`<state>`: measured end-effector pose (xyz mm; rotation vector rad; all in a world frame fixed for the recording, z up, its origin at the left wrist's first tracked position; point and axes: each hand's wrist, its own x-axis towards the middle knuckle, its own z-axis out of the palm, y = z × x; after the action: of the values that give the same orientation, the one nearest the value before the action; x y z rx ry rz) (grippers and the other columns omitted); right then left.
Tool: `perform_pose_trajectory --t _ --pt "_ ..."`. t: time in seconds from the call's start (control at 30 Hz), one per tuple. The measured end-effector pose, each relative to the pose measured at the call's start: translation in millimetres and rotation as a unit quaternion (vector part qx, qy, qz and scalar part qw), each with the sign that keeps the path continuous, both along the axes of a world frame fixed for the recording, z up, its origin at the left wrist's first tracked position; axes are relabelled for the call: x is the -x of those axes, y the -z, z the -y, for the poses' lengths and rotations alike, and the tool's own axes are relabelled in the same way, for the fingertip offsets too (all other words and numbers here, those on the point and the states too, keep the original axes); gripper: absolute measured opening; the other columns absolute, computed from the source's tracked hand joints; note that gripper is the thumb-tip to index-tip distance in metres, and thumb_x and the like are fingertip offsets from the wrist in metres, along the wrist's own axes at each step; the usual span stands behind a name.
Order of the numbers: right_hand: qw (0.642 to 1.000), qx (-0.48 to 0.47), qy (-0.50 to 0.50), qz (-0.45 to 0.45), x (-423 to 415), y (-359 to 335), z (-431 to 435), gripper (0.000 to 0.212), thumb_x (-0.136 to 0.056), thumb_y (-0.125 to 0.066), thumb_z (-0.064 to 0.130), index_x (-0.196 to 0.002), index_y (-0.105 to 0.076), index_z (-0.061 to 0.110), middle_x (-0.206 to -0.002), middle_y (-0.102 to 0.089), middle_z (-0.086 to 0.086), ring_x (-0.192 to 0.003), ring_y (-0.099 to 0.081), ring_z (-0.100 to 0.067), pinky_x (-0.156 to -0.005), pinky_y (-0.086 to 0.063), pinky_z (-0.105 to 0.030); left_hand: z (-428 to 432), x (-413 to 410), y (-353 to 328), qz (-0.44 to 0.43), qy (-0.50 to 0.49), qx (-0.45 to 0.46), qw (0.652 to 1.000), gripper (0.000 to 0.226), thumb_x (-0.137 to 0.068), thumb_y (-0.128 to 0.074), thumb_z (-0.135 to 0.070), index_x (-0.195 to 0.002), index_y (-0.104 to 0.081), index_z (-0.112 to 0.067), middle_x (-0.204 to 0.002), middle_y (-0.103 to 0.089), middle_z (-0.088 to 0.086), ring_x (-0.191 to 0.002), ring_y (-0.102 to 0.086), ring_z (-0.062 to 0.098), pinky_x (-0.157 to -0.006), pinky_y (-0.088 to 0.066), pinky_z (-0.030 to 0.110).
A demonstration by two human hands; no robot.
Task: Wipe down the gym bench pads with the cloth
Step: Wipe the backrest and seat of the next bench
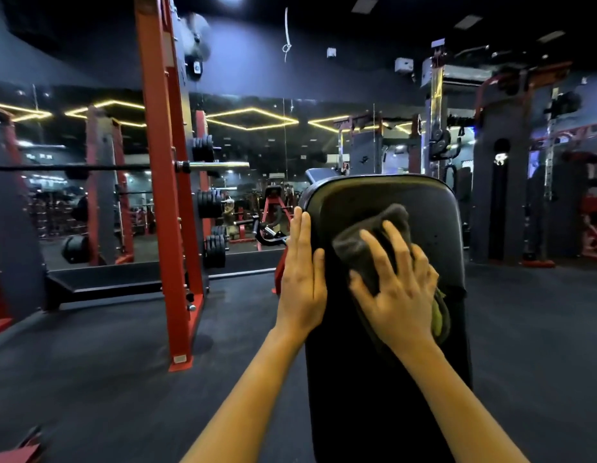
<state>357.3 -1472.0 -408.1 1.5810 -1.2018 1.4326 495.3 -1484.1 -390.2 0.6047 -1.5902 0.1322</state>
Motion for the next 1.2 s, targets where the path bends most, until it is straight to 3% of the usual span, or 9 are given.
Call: perform_pose_trajectory --t 0.17,0.33,0.4,0.6,0.8,0.9,1.03,1.1,1.2 --pt "0.979 -0.081 -0.002 0.190 5.3 -47.2 5.2 0.060 -0.086 -0.028 0.055 -0.142 -0.030 0.034 -0.153 -0.027 -0.002 -0.125 -0.034 -0.039 -0.094 -0.034 -0.059 -3.9 1.9 9.4 0.069 -0.093 0.013 0.993 0.058 -0.100 -0.029 -0.026 -0.149 -0.004 -0.010 -0.158 0.001 -0.002 -0.146 0.005 0.010 -0.119 0.000 0.027" --pt "0.999 -0.011 -0.023 -0.019 0.9 -30.3 4.6 0.055 -0.088 -0.041 0.052 -0.140 -0.039 0.032 -0.149 -0.033 -0.001 -0.122 -0.038 -0.036 -0.091 -0.036 -0.052 -5.5 9.1 22.2 0.141 -0.169 0.059 0.974 0.057 -0.098 -0.033 -0.024 -0.147 -0.013 -0.005 -0.156 -0.011 0.004 -0.146 -0.003 0.016 -0.119 -0.003 0.037" --pt "0.999 -0.002 -0.013 -0.035 23.1 -4.3 7.8 0.054 -0.086 -0.045 0.050 -0.137 -0.041 0.033 -0.148 -0.037 -0.001 -0.119 -0.040 -0.034 -0.089 -0.038 -0.050 -4.9 10.8 26.8 0.139 -0.178 0.052 0.973 0.057 -0.097 -0.034 -0.023 -0.147 -0.016 -0.004 -0.156 -0.011 0.004 -0.146 -0.002 0.015 -0.119 -0.001 0.035" --pt "0.970 -0.114 -0.037 0.214 36.4 -63.3 13.7 0.061 -0.086 -0.032 0.052 -0.143 -0.032 0.029 -0.153 -0.025 -0.005 -0.129 -0.029 -0.040 -0.100 -0.028 -0.058 -7.4 19.4 30.1 0.122 -0.219 0.047 0.967 0.055 -0.098 -0.031 -0.023 -0.148 -0.016 -0.005 -0.157 -0.010 0.003 -0.146 -0.001 0.014 -0.119 0.002 0.030" --pt "0.997 0.014 -0.031 -0.071 38.7 -24.2 17.2 0.056 -0.084 -0.045 0.050 -0.137 -0.041 0.032 -0.148 -0.040 -0.004 -0.118 -0.040 -0.036 -0.088 -0.038 -0.051 -7.4 18.9 29.2 0.121 -0.228 0.052 0.965 0.055 -0.098 -0.031 -0.024 -0.148 -0.015 -0.007 -0.157 -0.013 0.003 -0.147 -0.006 0.017 -0.119 -0.004 0.035" --pt "0.999 0.009 -0.034 -0.031 65.5 -15.0 23.6 0.054 -0.082 -0.045 0.050 -0.133 -0.042 0.033 -0.147 -0.039 -0.002 -0.116 -0.042 -0.037 -0.087 -0.038 -0.052 -7.7 20.9 29.8 0.112 -0.227 0.052 0.966 0.055 -0.098 -0.030 -0.024 -0.148 -0.012 -0.010 -0.157 -0.012 0.001 -0.147 -0.005 0.016 -0.119 -0.004 0.035" --pt "0.978 -0.082 -0.047 0.188 56.5 -60.2 24.2 0.063 -0.082 -0.029 0.055 -0.139 -0.036 0.029 -0.151 -0.027 -0.004 -0.125 -0.031 -0.038 -0.097 -0.029 -0.057 -8.2 23.5 30.8 0.109 -0.240 0.050 0.963 0.054 -0.099 -0.028 -0.025 -0.148 -0.012 -0.010 -0.157 -0.012 0.001 -0.147 -0.006 0.016 -0.119 -0.005 0.035" --pt "0.986 -0.079 -0.047 0.141 46.2 -71.0 21.8 0.062 -0.084 -0.031 0.055 -0.141 -0.034 0.031 -0.152 -0.026 -0.004 -0.127 -0.029 -0.040 -0.099 -0.029 -0.057 -8.9 23.1 30.9 0.109 -0.242 0.049 0.963 0.054 -0.099 -0.028 -0.025 -0.148 -0.013 -0.010 -0.157 -0.012 0.002 -0.147 -0.006 0.016 -0.119 -0.006 0.036" --pt "0.997 0.009 -0.054 -0.057 49.8 -44.3 23.4 0.058 -0.083 -0.043 0.053 -0.138 -0.041 0.033 -0.150 -0.037 -0.003 -0.121 -0.037 -0.038 -0.092 -0.034 -0.052 -9.9 22.7 29.4 0.118 -0.258 0.048 0.958 0.055 -0.099 -0.029 -0.026 -0.148 -0.014 -0.008 -0.157 -0.012 0.002 -0.147 -0.005 0.016 -0.119 -0.005 0.035"
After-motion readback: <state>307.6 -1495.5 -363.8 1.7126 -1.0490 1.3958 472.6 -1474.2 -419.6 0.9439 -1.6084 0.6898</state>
